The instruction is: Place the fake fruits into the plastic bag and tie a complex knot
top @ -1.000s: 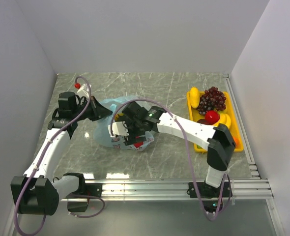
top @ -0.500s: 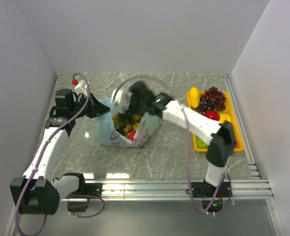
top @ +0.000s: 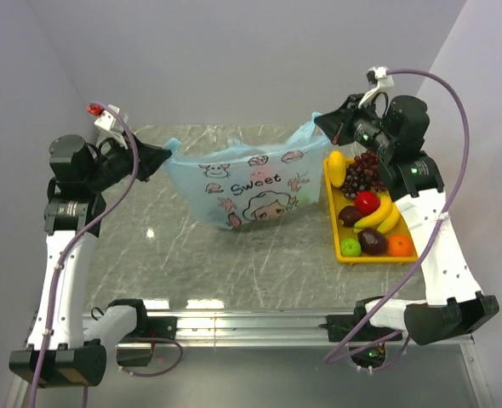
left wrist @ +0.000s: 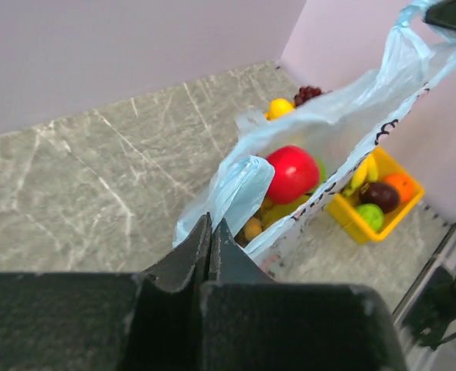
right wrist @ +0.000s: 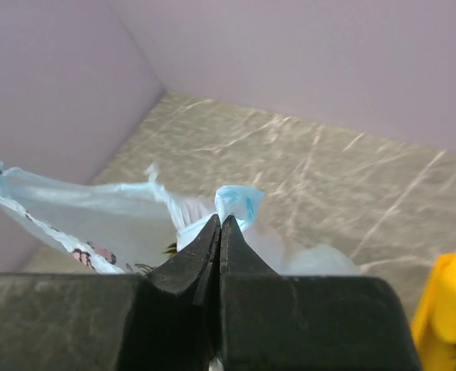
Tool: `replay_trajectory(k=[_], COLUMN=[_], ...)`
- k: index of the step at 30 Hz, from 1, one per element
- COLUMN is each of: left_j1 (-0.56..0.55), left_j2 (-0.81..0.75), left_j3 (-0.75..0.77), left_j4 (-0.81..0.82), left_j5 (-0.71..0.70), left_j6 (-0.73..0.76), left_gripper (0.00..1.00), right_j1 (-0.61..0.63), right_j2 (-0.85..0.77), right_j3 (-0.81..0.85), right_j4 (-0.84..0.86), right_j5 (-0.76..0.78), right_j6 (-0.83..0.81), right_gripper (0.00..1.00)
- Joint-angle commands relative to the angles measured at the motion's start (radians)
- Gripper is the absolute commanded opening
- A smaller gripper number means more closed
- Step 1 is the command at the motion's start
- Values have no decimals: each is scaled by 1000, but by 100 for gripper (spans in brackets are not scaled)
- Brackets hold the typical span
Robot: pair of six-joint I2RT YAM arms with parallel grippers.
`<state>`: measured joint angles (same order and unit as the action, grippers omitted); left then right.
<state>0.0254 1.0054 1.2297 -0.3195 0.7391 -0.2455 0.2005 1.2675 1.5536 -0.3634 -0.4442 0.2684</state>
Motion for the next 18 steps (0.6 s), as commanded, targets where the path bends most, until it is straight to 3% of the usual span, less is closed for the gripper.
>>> replay_trajectory(k=[1, 6, 11, 16, 18], left_j1=[14, 24, 65, 65, 64], left_j2=[-21, -40, -157, -212, -192], left_j3=[8, -171, -337, -332, -293], left_j4=[-90, -180, -300, -314, -305], left_j5=[10, -26, 39, 129, 154], left_j6=[116, 351, 570, 545, 535], left_gripper=[0, 0, 0, 0, 0], right_j1=[-12, -15, -35, -32, -32], right_j2=[4, 39, 30, -2, 3], right_j3=[-126, -303, -366, -327, -287], right_j4=[72, 130, 89, 126, 145], right_j5=[-83, -106, -166, -269, -290], right_j6=[172, 126, 55, 86, 100], right_gripper=[0, 0, 0, 1, 12])
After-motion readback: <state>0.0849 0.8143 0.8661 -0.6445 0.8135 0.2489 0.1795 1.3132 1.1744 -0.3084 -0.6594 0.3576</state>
